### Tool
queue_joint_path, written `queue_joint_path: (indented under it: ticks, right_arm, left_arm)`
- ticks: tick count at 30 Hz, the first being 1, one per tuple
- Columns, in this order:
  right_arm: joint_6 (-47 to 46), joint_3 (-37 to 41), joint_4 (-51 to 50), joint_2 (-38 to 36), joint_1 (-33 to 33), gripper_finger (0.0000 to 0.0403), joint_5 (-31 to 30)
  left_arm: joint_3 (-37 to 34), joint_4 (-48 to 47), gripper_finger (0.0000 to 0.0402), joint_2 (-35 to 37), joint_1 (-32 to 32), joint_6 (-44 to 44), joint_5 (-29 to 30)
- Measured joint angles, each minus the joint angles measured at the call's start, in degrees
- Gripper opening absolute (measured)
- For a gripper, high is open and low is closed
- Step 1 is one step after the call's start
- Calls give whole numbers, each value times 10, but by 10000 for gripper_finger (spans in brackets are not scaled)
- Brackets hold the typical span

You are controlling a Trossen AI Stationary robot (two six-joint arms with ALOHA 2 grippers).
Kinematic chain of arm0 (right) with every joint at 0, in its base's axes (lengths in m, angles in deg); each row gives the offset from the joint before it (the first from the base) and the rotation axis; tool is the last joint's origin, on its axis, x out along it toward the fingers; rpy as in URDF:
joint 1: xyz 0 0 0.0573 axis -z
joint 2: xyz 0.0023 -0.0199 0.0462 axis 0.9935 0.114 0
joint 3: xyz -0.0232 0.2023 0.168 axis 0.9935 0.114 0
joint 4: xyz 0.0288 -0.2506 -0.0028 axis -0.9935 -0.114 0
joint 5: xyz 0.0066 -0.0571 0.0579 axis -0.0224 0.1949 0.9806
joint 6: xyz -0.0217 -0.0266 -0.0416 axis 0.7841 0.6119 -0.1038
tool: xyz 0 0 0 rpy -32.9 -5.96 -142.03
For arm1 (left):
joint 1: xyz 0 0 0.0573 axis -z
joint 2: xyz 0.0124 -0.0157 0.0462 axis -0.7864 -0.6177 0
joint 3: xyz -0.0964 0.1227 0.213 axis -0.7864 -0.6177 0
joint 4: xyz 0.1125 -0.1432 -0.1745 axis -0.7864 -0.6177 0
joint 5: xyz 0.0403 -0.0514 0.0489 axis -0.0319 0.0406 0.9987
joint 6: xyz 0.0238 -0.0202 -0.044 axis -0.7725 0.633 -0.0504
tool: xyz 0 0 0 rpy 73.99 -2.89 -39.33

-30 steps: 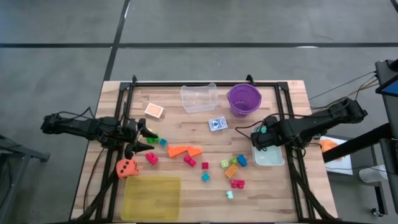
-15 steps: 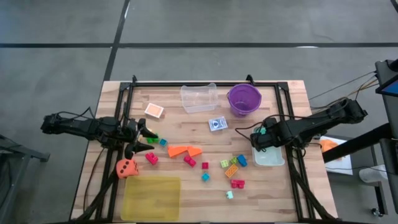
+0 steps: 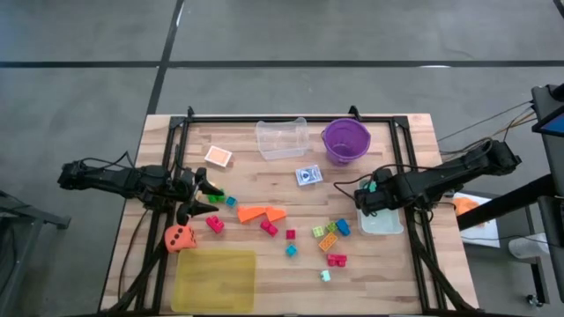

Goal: Pick & Place Toys
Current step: Put the light blue dice into the white bin

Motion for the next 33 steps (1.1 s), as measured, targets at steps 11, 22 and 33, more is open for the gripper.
queue_joint_path:
  ticks: [11, 22, 33]
  right_arm:
    - [16, 1, 5, 1, 0, 377, 3]
    - [22, 2, 6, 1, 0, 384, 3]
    - [43, 2, 7, 1, 0, 385, 3]
  left_arm:
    - [0, 0, 274, 0, 0, 0, 0]
    - [0, 0, 274, 0, 0, 0, 0]
    - [0, 0, 274, 0, 0, 0, 0]
